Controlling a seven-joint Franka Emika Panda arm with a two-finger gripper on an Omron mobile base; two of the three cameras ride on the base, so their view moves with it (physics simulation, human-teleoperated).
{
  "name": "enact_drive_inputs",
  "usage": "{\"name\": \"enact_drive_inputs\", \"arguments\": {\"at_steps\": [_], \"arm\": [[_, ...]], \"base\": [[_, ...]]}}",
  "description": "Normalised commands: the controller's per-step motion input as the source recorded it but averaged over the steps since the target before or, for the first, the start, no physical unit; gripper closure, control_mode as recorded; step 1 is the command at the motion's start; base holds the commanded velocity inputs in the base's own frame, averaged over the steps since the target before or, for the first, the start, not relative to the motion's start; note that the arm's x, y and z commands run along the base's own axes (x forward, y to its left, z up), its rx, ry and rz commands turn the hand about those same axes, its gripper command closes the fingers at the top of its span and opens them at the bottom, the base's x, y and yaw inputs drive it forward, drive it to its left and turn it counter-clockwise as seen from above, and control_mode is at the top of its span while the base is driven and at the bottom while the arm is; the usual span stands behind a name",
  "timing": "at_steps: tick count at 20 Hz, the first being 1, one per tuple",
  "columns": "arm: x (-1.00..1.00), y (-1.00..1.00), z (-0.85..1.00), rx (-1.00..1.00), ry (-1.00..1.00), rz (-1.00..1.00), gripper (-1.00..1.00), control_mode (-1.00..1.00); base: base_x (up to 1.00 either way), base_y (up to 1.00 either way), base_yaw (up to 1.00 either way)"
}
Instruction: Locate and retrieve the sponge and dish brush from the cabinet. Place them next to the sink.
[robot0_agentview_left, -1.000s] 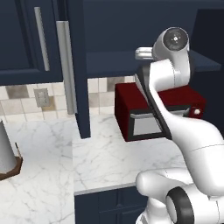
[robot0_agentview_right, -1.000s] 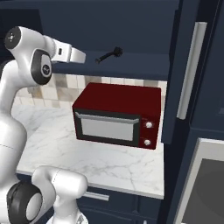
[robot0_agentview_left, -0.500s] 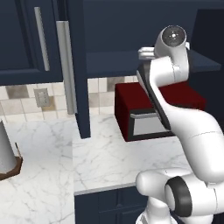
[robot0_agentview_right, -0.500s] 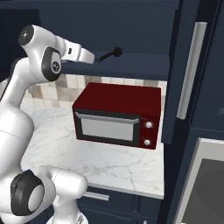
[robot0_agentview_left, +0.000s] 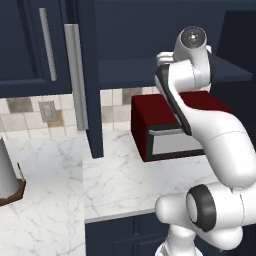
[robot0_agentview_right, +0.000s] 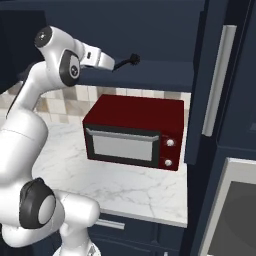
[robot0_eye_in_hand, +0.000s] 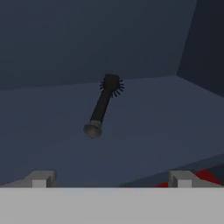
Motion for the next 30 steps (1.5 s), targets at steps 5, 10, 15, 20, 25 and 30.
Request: {"name": "enact_drive_inputs", "arguments": {"at_steps": [5,10,15,20,25,30], "arm": [[0.42,-0.05,0.0,0.0,0.09,0.0,-1.0,-1.0],[0.41,0.0,-0.04,0.0,0.07,0.0,-1.0,-1.0],[0.28,-0.04,-0.16,0.0,0.0,0.0,-1.0,-1.0],[0.22,-0.11,-0.23,0.0,-0.03,0.0,-1.0,-1.0],[0.22,-0.12,-0.17,0.0,-0.01,0.0,-1.0,-1.0],[0.25,-0.01,-0.09,0.0,0.0,0.0,-1.0,-1.0]], "base": [[0.0,0.0,0.0],[0.0,0.0,0.0],[0.0,0.0,0.0],[0.0,0.0,0.0],[0.0,0.0,0.0],[0.0,0.0,0.0]]}}
